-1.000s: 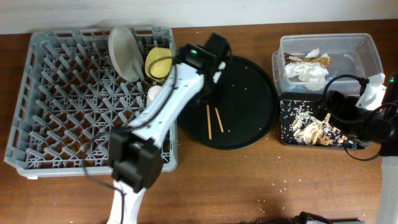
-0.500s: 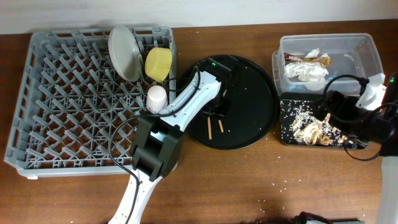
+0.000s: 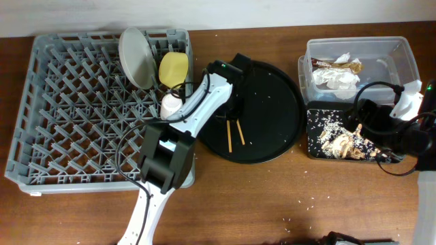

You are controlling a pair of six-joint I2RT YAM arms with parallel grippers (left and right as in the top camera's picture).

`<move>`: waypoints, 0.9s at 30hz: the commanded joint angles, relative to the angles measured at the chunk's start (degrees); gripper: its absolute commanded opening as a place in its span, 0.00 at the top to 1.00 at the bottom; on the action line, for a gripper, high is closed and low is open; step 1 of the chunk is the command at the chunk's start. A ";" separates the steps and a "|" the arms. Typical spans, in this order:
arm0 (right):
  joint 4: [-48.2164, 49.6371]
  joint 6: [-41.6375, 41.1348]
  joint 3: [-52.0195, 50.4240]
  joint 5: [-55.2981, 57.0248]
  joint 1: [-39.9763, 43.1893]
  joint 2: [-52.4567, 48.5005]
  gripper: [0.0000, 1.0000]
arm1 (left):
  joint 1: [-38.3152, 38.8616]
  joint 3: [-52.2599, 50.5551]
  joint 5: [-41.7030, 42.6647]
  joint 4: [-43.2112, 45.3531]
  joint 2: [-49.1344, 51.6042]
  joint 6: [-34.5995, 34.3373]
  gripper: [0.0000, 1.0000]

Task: Sort waste into correct bins and load items into the dishwasher rack
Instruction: 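Reach the left gripper to a chopstick on the black tray, then grasp the chopstick and place it in the rack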

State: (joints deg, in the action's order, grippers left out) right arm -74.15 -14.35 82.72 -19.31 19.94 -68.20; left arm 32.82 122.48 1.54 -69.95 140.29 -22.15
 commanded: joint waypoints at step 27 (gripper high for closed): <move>0.00 0.61 0.33 0.55 0.39 -0.04 0.02 | -3.10 31.43 -2.69 -23.30 1.90 2.54 0.99</move>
State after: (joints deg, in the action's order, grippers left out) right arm -74.13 -14.31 82.72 -19.31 19.94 -68.20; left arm 31.42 145.47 1.21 -88.66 143.11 -20.97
